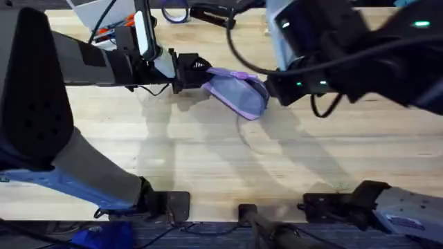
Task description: Unzip the bag, pick up the pens from the table one at a time and place them inside, then zip the bag closed.
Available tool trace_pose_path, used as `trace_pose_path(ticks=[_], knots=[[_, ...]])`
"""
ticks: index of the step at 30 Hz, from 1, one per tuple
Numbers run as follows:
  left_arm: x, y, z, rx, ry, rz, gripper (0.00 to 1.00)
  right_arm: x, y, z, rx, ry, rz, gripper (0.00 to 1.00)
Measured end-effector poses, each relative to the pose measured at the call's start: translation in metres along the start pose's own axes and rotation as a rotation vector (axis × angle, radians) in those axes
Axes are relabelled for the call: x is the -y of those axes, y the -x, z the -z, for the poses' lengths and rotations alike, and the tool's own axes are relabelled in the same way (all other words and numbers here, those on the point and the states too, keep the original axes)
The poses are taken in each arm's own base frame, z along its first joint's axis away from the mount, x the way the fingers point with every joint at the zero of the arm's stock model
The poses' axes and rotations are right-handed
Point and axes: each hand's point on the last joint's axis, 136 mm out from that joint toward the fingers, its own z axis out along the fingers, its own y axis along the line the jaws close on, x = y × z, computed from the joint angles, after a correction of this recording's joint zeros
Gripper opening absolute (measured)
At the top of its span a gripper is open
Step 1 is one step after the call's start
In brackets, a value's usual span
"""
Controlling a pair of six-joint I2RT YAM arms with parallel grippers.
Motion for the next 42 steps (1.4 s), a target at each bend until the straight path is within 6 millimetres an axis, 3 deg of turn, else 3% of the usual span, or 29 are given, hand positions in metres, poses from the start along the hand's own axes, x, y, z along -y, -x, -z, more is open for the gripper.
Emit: trace_pose_path(ticks=[7,19,20,21,26,27,36,42], knots=[[0.000,0.000,0.000,0.000,0.000,0.000,0.043,0.009,0.010,0.033,0.110,0.012,-0.036,0.031],[0.000,0.000,0.000,0.000,0.000,0.000,0.043,0.010,0.011,0.038,0.125,0.014,-0.047,0.037],[0.000,0.000,0.000,0.000,0.000,0.000,0.043,0.010,0.011,0.038,0.124,0.014,-0.050,0.076],[0.000,0.000,0.000,0.000,0.000,0.000,0.043,0.010,0.011,0.038,0.124,0.013,-0.052,0.188],[0.000,0.000,0.000,0.000,0.000,0.000,0.043,0.010,0.011,0.038,0.125,0.012,-0.054,0.918],[0.000,0.000,0.000,0.000,0.000,0.000,0.043,0.010,0.011,0.038,0.125,0.012,-0.053,0.972],[0.000,0.000,0.000,0.000,0.000,0.000,0.043,0.010,0.013,0.038,0.133,0.013,-0.056,0.996],[0.000,0.000,0.000,0.000,0.000,0.000,0.043,0.007,0.031,0.041,0.206,0.030,-0.057,0.996]])
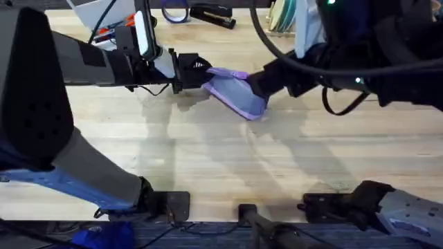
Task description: Unzip the bag, pick up the pens from the table one at a time and place them inside, then zip the bag closed.
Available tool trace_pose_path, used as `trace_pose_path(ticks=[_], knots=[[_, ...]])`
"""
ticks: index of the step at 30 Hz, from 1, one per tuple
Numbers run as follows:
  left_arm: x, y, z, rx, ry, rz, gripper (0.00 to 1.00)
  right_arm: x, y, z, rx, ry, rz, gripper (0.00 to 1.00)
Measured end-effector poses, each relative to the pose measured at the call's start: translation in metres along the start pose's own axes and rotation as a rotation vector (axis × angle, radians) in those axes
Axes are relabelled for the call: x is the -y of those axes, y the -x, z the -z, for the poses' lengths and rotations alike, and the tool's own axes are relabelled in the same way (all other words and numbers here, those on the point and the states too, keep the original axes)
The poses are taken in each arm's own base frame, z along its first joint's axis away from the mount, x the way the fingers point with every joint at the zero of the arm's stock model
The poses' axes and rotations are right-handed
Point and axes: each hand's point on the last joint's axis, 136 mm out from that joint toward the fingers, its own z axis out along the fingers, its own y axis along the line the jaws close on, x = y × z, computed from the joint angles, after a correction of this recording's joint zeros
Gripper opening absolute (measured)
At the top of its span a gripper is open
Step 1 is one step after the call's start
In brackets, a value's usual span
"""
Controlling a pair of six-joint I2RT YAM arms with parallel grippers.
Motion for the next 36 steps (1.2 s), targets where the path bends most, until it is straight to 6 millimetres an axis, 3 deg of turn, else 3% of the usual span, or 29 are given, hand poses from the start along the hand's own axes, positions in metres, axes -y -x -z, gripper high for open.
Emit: trace_pose_path(ticks=[6,10,24,36], knots=[[0.000,0.000,0.000,0.000,0.000,0.000,0.043,-0.010,0.034,0.003,0.138,0.051,0.003,0.996],[0.000,0.000,0.000,0.000,0.000,0.000,0.043,-0.012,0.046,0.005,0.186,0.063,0.003,0.996],[0.000,0.000,0.000,0.000,0.000,0.000,0.043,-0.038,0.033,-0.019,0.104,0.162,0.044,0.996],[0.000,0.000,0.000,0.000,0.000,0.000,0.043,-0.043,0.026,-0.032,0.062,0.167,0.054,0.996]])
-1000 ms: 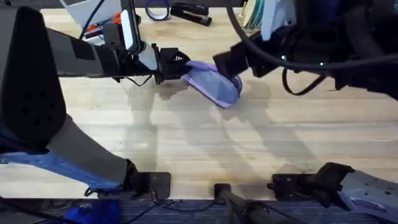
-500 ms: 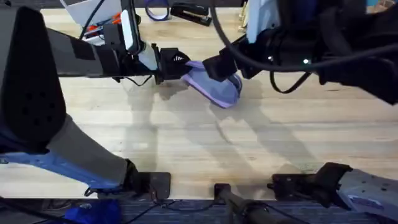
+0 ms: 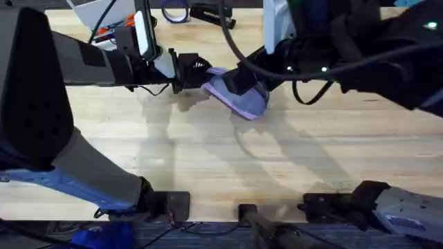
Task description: Unzip the bag, pick up the pens from the table one at a time and place them inside, then zip the bag closed.
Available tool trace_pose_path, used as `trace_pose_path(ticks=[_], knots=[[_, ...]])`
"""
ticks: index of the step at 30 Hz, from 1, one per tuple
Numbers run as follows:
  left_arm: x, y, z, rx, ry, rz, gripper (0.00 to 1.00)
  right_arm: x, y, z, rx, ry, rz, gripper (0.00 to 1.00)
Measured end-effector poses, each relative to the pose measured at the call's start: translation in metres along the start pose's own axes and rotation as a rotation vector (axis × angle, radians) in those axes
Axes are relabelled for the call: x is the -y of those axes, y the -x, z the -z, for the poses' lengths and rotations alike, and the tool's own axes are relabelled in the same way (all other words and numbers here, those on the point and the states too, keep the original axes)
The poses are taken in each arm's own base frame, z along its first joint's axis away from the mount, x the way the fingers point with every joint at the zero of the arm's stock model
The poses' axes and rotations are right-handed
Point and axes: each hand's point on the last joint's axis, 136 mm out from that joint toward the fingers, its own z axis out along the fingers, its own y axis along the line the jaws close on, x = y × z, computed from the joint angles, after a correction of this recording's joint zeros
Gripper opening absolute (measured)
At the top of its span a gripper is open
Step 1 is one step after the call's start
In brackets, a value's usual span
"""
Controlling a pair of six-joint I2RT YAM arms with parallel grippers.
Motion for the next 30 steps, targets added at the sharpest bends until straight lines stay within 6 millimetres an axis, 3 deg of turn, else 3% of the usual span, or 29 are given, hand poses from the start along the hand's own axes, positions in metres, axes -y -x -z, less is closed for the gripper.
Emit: trace_pose_path(ticks=[19,30], knots=[[0.000,0.000,0.000,0.000,0.000,0.000,0.043,-0.005,-0.037,-0.053,-0.171,-0.008,0.022,0.995],[0.000,0.000,0.000,0.000,0.000,0.000,0.043,-0.006,-0.037,-0.077,-0.169,-0.011,0.018,0.995]])
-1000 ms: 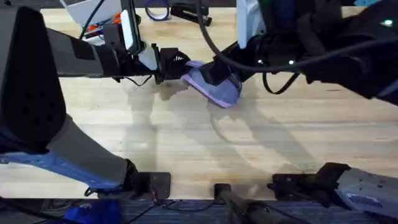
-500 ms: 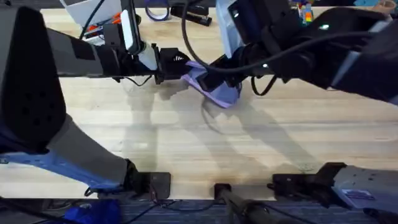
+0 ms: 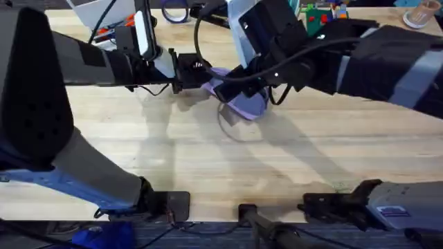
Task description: Unzip the bag, pick up the pens from the table one at a time and place them inside, then zip the bag closed.
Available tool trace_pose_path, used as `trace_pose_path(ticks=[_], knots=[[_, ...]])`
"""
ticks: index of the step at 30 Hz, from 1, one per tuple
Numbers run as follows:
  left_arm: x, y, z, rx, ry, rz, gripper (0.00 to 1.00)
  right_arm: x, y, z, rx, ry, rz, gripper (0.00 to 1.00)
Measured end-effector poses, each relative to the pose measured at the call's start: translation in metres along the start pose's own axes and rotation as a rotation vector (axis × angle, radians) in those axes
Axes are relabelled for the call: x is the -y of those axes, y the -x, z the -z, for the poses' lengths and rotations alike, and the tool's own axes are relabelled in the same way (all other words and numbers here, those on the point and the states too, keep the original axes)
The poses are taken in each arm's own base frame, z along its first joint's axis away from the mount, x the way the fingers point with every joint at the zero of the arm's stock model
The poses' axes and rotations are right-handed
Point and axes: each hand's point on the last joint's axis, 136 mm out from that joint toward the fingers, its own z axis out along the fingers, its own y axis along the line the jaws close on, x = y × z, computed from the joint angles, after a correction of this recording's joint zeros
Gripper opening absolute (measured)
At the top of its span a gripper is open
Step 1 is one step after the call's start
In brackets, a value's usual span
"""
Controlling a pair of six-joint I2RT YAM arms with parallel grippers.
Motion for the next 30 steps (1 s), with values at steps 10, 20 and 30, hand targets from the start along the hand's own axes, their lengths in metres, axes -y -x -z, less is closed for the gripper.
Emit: trace_pose_path(ticks=[10,20,30], knots=[[0.0000,0.0000,0.0000,0.000,0.000,0.000,0.043,0.0030,-0.0012,-0.0027,-0.006,-0.005,-0.006,0.810],[-0.0001,0.0000,0.0001,0.000,0.000,0.000,0.043,0.0072,-0.0012,-0.0030,-0.007,-0.014,-0.009,0.473],[-0.0016,-0.0011,0.0009,-0.006,0.007,-0.003,0.043,0.0072,0.0059,-0.0031,0.022,-0.013,-0.010,0.036]])
